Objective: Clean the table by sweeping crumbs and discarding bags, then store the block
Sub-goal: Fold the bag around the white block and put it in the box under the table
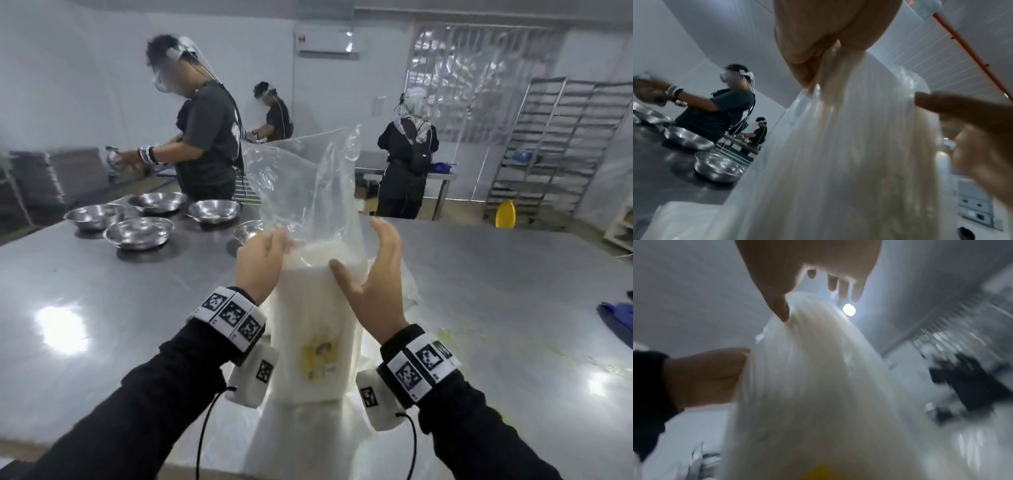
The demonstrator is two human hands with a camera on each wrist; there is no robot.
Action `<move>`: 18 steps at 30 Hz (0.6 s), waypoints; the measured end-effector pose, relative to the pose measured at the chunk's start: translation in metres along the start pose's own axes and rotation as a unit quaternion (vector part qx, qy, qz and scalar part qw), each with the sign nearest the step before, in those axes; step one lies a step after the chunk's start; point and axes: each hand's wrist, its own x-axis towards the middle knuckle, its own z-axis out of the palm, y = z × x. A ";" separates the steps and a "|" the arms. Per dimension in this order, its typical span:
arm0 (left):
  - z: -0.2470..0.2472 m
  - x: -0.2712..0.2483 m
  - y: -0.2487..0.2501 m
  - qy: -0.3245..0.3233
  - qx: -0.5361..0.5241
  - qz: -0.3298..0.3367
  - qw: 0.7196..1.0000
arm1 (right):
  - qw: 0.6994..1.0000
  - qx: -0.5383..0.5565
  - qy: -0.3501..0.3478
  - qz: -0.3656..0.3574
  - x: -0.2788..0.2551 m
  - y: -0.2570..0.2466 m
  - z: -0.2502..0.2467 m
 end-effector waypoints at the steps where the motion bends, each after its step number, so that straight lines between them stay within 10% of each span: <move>1: 0.001 0.004 -0.003 0.003 0.009 -0.008 1.000 | 0.994 -0.064 -0.020 -0.092 0.008 -0.003 -0.003; 4: 0.001 0.011 -0.007 -0.009 0.016 -0.024 1.000 | 0.941 -0.144 -0.208 -0.225 0.027 -0.014 -0.012; 8: 0.001 0.015 -0.007 -0.064 0.001 -0.046 0.997 | 0.880 -0.228 -0.411 -0.068 0.050 -0.019 -0.012; 13: -0.003 0.015 -0.022 -0.019 -0.080 -0.088 0.993 | 0.874 -0.160 -0.452 0.073 0.061 -0.020 -0.013; 16: -0.005 0.000 -0.015 0.098 -0.064 0.115 0.986 | 0.874 -0.168 -0.451 0.070 0.061 -0.022 -0.015; 18: -0.004 -0.007 -0.013 0.063 0.006 0.308 0.949 | 0.869 -0.172 -0.459 0.069 0.061 -0.023 -0.015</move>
